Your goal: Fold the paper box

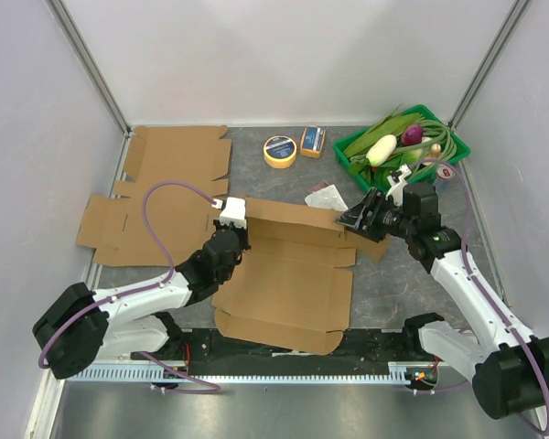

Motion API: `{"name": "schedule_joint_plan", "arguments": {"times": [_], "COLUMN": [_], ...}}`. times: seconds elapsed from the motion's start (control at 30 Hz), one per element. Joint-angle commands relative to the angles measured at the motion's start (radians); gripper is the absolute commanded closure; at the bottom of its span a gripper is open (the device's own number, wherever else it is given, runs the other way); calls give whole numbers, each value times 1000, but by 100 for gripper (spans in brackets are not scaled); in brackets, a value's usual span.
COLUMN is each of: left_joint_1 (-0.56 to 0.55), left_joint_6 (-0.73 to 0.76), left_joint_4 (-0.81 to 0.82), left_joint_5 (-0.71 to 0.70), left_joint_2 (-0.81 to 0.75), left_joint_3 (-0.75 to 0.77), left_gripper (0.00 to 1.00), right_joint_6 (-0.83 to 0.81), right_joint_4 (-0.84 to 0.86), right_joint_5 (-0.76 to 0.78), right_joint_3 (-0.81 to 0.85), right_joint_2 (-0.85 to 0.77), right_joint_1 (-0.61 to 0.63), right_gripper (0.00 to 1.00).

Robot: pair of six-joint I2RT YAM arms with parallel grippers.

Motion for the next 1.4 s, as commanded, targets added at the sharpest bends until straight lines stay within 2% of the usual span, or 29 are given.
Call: {"name": "schedule_joint_plan", "arguments": {"times": [0.0, 0.2, 0.27, 0.3, 0.37, 0.47, 0.5, 0.53, 0.57, 0.6, 0.67, 0.7, 0.73, 0.77, 0.8, 0.87, 0.93, 0.97, 1.0, 1.07, 1.13, 1.17, 1.27, 1.37], "left_joint_1": [-15, -23, -26, -26, -27, -27, -27, -26, -27, -27, -27, -26, -27, -27, -29, -27, -29, -29, -29, -30, -30, -30, -30, -30], "left_joint_6": [-53, -62, -70, -77, -80, -94, -103, -108, -113, -119, -122, -126, -128, -126, -122, -120, -119, -119, -119, -117, -126, -137, -152, -156], "left_joint_4": [38, 31, 28, 24, 24, 21, 21, 21, 21, 18, 18, 18, 18, 18, 18, 18, 19, 19, 19, 15, 13, 13, 11, 10], "left_joint_5": [-44, -53, -58, -62, -64, -70, -78, -81, -85, -90, -91, -102, -105, -107, -108, -113, -127, -131, -145, -148, -147, -147, -148, -148], "left_joint_2": [-27, -35, -39, -44, -47, -46, -44, -36, -33, -32, -30, -30, -33, -33, -33, -36, -38, -35, -35, -30, -29, -27, -26, -26], "left_joint_3": [18, 12, 9, 0, -7, -5, -4, -2, 2, 4, 3, 1, 1, 1, 1, 1, 2, 4, 6, 12, 12, 10, 10, 12], "left_gripper": [98, 98, 98, 98, 98, 98, 98, 98, 98, 98, 98, 98, 98, 98, 98, 98, 98, 98, 98, 98, 98, 98, 98, 98], "right_joint_6": [211, 361, 398, 462, 506, 436, 300, 218, 113, -67, -223, -276, -366, -388, -381, -318, -238, -217, -198, -164, -163, -178, -183, -161], "right_joint_4": [290, 442, 503, 582, 637, 635, 544, 464, 377, 165, -5, -118, -168, -200, -216, -178, -167, -164, -137, -71, -11, 5, 67, 140], "right_joint_5": [-91, -74, -71, -68, -71, -91, -102, -96, -82, -13, 71, 170, 231, 296, 341, 317, 389, 394, 389, 392, 475, 575, 668, 748], "right_joint_3": [-46, -163, -221, -279, -310, -317, -274, -245, -214, -142, -91, -76, -73, -82, -98, -112, -149, -163, -196, -235, -247, -244, -234, -266], "right_joint_2": [3, -41, -55, -63, -60, -32, -23, -26, -35, -49, -110, -141, -220, -265, -305, -377, -361, -336, -313, -262, -233, -218, -117, -40], "right_joint_1": [0, -6, -12, -15, -20, -35, -58, -69, -75, -79, -79, -78, -75, -70, -54, -20, 0, 5, 9, 51, 97, 149, 219, 258], "right_gripper": [40, 65, 80, 96, 100, 100, 78, 62, 48, 36, 30, 29, 28, 27, 30, 37, 52, 65, 69, 76, 82, 87, 97, 100]}}
